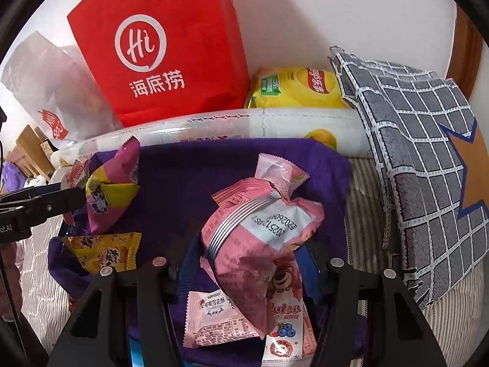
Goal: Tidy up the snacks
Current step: 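Open both grippers to release the bags onto the purple towel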
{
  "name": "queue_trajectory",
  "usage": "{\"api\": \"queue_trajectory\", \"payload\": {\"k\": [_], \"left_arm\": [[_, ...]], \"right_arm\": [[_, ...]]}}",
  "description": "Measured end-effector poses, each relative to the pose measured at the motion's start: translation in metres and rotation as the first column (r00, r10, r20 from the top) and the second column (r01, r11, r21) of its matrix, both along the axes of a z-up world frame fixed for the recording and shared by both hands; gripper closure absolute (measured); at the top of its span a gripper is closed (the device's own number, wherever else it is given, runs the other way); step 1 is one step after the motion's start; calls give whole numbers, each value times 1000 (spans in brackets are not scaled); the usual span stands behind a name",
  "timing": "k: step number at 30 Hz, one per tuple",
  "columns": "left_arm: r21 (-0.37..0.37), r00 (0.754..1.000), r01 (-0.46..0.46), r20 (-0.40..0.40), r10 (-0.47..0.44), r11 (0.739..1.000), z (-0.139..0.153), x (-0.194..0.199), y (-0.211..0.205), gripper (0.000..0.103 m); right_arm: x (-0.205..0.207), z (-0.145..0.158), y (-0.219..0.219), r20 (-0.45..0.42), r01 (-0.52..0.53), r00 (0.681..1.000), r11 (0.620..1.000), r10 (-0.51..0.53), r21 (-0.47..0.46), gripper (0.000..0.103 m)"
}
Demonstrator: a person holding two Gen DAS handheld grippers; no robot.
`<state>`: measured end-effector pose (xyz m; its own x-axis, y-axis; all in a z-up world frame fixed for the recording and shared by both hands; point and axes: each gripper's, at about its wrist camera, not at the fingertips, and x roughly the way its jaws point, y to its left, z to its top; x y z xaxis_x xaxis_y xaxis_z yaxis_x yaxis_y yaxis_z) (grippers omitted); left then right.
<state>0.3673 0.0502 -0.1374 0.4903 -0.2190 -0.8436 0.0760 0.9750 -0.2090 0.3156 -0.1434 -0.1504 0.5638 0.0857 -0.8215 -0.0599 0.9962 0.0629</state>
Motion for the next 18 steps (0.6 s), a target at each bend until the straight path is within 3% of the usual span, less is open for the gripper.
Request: {"api": "queue_trajectory", "payload": {"k": [9,14,18], "left_arm": [[4,1000,14,-25,-13,1000,-7,-1,-5,44],[9,999,16,-36,-15,1000,-5,-5,-7,40],[1,999,13,-33,-13,1000,4,-12,-5,36]], "right_arm": [[-2,1,1,-22,-3,1000,1000,3,-4,43],[-10,7,1,-14,6,1000,1000,-6,-17,34],[-18,17,-3,-8,24,1000,1000,-24,-18,34]]}}
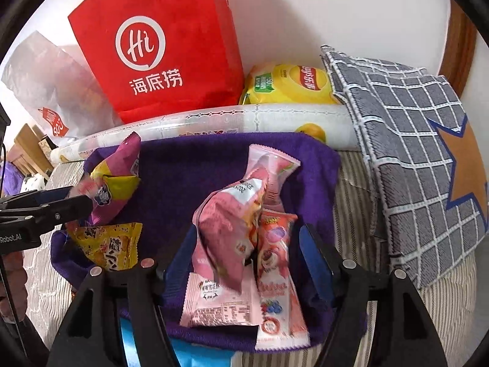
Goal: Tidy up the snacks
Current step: 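Open both grippers to release the bags onto the purple towel, then grasp the green snack packet on the bed with the right gripper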
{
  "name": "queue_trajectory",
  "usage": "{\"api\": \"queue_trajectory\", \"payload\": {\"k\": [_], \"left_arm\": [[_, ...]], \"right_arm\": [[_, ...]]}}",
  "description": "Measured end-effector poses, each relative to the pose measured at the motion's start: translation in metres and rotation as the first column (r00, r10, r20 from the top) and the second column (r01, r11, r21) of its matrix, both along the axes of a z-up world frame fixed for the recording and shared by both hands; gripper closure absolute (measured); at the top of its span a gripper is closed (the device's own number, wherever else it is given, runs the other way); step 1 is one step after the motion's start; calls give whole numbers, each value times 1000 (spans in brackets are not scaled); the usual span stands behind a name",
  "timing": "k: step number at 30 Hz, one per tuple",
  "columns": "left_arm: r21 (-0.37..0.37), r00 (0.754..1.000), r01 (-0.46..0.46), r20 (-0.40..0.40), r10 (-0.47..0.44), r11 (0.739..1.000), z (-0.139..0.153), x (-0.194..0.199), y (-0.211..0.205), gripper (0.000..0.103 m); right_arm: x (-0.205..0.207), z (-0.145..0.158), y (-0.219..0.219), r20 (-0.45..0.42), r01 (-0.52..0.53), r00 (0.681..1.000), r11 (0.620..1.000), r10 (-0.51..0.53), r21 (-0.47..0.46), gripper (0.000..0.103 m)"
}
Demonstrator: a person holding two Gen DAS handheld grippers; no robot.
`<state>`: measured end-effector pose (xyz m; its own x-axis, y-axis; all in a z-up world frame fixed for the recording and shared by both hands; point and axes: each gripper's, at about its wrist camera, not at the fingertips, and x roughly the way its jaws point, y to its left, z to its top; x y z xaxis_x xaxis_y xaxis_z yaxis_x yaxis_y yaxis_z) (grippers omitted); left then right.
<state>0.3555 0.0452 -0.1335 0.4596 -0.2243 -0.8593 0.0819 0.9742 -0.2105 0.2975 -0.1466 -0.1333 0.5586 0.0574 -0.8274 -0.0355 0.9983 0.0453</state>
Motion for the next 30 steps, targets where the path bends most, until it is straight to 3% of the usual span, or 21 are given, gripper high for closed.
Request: {"api": "queue_trajectory", "payload": {"k": [14,25,28,30], "left_arm": [[-11,994,-37,100,37,999,44,-68,28,32],[0,988,-116,107,115,993,47,-131,69,32],[-10,988,-117,101,118,993,43,-145,77,32],[-17,988,-122,95,123,992,39,-152,82,32]], "right_arm": [[-72,46,31,128,-34,991,999,36,-18,34],[-127,42,85,98,-96,991,995,94,13,34],[-140,37,103,79,-120,990,993,119,3,40],[-149,32,115,56,-139,989,990,139,-1,50]]}}
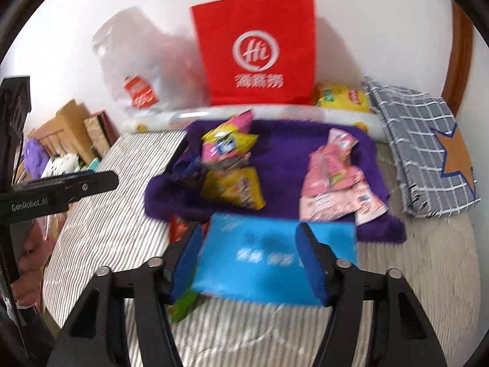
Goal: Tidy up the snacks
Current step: 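Grasp the green snack packet on the bed with the right gripper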
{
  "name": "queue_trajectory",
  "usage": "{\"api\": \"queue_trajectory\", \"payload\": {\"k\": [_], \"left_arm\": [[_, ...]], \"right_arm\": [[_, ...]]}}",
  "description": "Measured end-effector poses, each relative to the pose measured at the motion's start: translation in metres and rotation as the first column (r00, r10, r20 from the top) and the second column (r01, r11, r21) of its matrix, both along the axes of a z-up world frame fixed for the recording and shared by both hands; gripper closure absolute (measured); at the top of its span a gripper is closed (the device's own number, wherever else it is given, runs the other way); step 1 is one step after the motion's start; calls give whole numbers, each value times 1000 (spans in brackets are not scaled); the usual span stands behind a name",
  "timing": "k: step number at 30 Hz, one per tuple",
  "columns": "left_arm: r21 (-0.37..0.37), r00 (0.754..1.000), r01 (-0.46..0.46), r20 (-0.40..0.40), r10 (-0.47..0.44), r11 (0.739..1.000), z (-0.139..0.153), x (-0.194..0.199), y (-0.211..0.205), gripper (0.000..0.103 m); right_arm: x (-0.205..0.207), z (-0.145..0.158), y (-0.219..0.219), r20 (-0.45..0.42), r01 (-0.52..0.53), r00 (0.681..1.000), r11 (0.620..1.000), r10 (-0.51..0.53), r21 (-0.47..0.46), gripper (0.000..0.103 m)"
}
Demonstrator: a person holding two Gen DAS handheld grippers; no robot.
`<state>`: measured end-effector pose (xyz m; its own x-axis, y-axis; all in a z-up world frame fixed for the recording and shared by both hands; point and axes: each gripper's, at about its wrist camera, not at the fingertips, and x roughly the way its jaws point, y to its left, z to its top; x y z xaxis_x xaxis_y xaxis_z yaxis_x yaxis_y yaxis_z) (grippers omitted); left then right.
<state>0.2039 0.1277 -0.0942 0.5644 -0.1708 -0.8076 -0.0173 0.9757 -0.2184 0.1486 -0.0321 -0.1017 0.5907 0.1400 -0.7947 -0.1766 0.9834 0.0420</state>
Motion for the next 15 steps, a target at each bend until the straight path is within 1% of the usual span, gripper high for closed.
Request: {"api": "queue_trajectory", "payload": {"k": [4,8,15], "left_arm": [[-7,1000,1,-19,-1,1000,-10,-12,8,32],[-24,1000,4,-16,-4,1000,-15,-23,18,32],[-65,1000,-11,-26,10,998,-26,-34,37,32]], "right_arm": [[-13,-7,21,-14,-23,1000,999,23,-32,53],[-20,-11,41,-20,-38,999,999,37,-37,59],[-16,-21,66,-54,-59,997,995,54,-79,67]]}}
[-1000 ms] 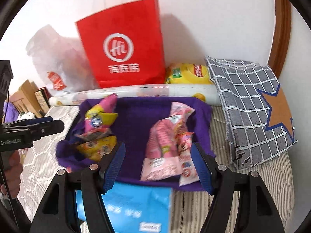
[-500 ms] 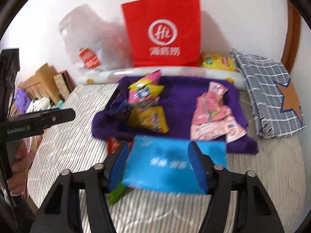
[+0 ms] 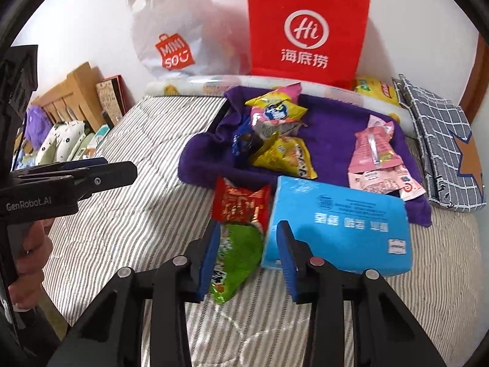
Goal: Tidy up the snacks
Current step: 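Grasp the green snack packet on the bed with the right gripper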
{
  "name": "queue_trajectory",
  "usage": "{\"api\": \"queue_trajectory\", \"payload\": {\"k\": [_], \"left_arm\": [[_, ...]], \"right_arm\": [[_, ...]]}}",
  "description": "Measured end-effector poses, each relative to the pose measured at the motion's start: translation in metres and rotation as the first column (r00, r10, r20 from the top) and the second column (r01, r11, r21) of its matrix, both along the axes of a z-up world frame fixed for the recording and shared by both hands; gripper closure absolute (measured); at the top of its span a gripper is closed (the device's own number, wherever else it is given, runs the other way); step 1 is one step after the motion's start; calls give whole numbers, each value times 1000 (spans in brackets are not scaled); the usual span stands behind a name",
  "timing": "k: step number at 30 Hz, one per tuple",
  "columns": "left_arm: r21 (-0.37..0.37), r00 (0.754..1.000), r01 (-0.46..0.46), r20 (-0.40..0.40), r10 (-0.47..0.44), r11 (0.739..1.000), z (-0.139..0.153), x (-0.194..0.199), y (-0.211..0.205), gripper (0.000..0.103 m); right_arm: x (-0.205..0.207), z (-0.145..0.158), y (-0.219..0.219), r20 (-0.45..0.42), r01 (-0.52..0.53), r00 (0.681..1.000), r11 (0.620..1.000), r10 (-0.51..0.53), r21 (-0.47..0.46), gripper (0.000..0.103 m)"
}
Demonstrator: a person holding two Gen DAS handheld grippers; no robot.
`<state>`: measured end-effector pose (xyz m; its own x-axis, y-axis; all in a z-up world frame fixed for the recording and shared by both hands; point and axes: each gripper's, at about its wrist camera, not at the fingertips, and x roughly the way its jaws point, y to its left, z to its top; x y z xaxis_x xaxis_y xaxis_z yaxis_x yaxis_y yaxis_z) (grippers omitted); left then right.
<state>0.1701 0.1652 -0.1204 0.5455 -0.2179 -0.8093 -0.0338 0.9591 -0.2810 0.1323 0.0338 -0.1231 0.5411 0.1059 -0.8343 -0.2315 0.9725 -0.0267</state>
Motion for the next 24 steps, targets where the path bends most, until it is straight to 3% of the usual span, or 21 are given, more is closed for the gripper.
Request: {"api": "queue_trajectory", "payload": {"k": [5,11,14,24], "left_arm": [[-30,1000,-7,-8,7,1000,-7,-3,12,32],[-46,1000,-9,-12,8,999,-11,-3,17,32],[-51,1000,-11,-17,10,999,-14,-3,19,32],[-65,999,-17,-36,15,998,-21,-3,23,32]], "right_arm": [[4,-13,9,-29,-7,1000,999,6,-41,76],[10,-21,10,-49,13,999,999,-15,-44,76],[13,-24,11,-60,12,998,999,-15,-52,82],[13,-25,13,-67,1,998,999,-4,-44,89]]}}
